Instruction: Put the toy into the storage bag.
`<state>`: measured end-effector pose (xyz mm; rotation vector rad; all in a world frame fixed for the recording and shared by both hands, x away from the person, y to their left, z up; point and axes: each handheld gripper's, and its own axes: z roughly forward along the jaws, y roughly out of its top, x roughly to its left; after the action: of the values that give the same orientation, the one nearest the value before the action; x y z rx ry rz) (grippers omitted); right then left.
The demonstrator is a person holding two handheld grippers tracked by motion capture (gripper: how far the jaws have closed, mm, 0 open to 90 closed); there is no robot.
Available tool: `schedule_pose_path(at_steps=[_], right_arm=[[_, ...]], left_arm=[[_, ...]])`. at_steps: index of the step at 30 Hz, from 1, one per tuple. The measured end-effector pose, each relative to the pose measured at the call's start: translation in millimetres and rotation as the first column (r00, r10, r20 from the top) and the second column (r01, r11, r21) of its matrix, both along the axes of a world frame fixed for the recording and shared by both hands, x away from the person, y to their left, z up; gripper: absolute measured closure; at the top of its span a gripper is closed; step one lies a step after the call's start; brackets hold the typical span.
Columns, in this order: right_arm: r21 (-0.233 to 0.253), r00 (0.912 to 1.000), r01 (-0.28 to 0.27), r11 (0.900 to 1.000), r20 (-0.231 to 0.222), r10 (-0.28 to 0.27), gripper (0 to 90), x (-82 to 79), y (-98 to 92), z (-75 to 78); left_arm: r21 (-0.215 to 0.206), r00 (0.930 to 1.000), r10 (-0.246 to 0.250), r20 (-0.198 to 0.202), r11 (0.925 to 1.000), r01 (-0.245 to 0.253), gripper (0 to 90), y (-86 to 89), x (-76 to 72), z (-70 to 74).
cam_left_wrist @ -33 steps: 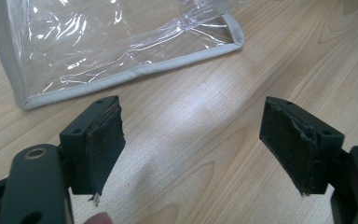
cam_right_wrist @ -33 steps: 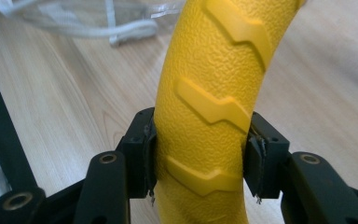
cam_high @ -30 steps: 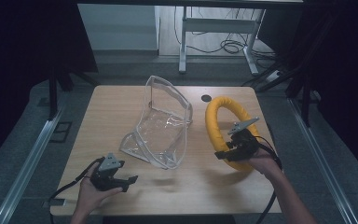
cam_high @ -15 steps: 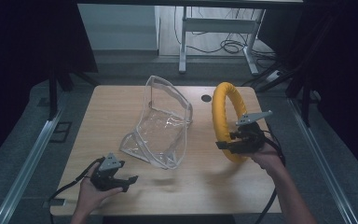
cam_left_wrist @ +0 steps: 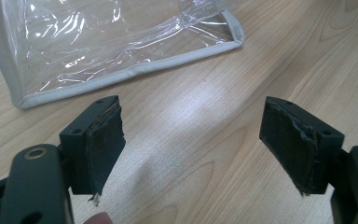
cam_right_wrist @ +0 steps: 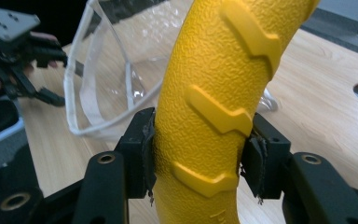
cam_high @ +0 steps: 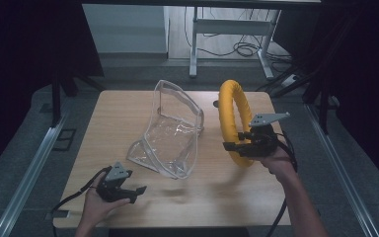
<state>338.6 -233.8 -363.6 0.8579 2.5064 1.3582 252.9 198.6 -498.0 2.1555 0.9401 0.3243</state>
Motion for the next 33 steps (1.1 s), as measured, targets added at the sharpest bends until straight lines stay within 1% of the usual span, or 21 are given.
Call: schedule_pose_path(at_steps=[1, 3, 4, 5, 6, 7, 8, 10, 11, 14, 15, 19, 22, 23, 28, 33], right_arm=[[0.012, 1.0, -0.003, 1.0, -0.002, 0.003, 50.9, 0.5, 0.4, -0.3], [0.056, 0.9999, -0.001, 0.998, -0.013, 0.001, 51.0, 3.5, 0.0, -3.3], [0.056, 0.9999, -0.001, 0.998, -0.013, 0.001, 51.0, 3.5, 0.0, -3.3], [0.095, 0.9997, 0.004, 0.995, -0.025, -0.001, 51.0, 6.0, -2.9, -5.4], [0.106, 0.9996, 0.007, 0.994, -0.029, -0.004, 51.0, 6.7, -4.4, -5.6], [0.106, 0.9996, 0.007, 0.994, -0.029, -0.004, 51.0, 6.7, -4.4, -5.6], [0.121, 0.9995, 0.012, 0.993, -0.031, -0.009, 51.0, 7.0, -6.6, -4.9], [0.126, 0.9996, 0.013, 0.992, -0.028, -0.009, 51.0, 6.3, -7.0, -4.0], [0.133, 0.9998, 0.015, 0.991, -0.013, -0.013, 51.0, 4.7, -7.3, -1.4], [0.141, 0.9999, 0.015, 0.99, 0.0, -0.015, 51.0, 3.3, -7.6, 2.2], [0.164, 0.9999, 0.012, 0.986, 0.003, -0.013, 51.0, 2.4, -8.5, 6.0], [0.202, 0.9999, 0.009, 0.979, 0.007, -0.011, 51.0, 2.0, -10.2, 11.6], [0.214, 0.9998, 0.005, 0.977, 0.016, -0.008, 51.0, 1.9, -10.2, 14.3], [0.226, 0.9998, 0.006, 0.974, 0.017, -0.01, 50.9, 1.3, -9.1, 16.7], [0.243, 0.9994, 0.0, 0.97, 0.034, -0.009, 50.9, -0.4, -7.2, 21.4], [0.292, 0.9994, -0.019, 0.956, 0.033, 0.01, 50.9, -1.3, -4.2, 27.5]], left_arm=[[0.001, 1.0, 0.0, 0.001, 1.0, 0.0, 21.5, 0.2, 0.0, 0.2], [0.001, 1.0, -0.001, 0.001, 1.0, 0.001, 21.6, 0.4, -0.2, 0.4], [0.0, 1.0, -0.001, 0.002, 1.0, 0.001, 21.6, 0.5, -0.3, 0.5], [0.0, 1.0, -0.001, 0.002, 1.0, 0.001, 21.6, 0.6, -0.3, 0.6], [0.001, 1.0, -0.001, 0.003, 1.0, 0.001, 21.6, 0.7, -0.2, 0.6], [0.002, 1.0, -0.001, 0.003, 1.0, 0.001, 21.6, 0.7, -0.1, 0.6], [0.001, 1.0, -0.001, 0.003, 1.0, 0.001, 21.6, 0.4, 0.0, 0.2], [0.001, 1.0, -0.001, 0.002, 1.0, 0.001, 21.5, 0.3, 0.1, 0.1], [0.001, 1.0, -0.001, 0.001, 1.0, 0.001, 21.5, 0.1, 0.1, 0.0], [-0.002, 1.0, 0.0, 0.002, 1.0, 0.0, 21.5, 0.0, -0.1, 0.1], [-0.006, 1.0, 0.002, 0.002, 1.0, -0.002, 21.5, -0.1, -0.3, 0.2], [-0.007, 1.0, 0.003, 0.002, 1.0, -0.003, 21.5, -0.2, -0.3, 0.0], [-0.005, 1.0, 0.003, 0.001, 1.0, -0.003, 21.6, -0.4, -0.1, -0.2], [-0.004, 1.0, 0.002, 0.001, 1.0, -0.002, 21.5, -0.4, 0.0, -0.2], [-0.007, 1.0, 0.003, 0.002, 1.0, -0.003, 21.5, -0.2, -0.3, 0.0], [-0.002, 1.0, 0.0, -0.002, 1.0, 0.0, 21.6, -1.2, 0.1, -0.9]])
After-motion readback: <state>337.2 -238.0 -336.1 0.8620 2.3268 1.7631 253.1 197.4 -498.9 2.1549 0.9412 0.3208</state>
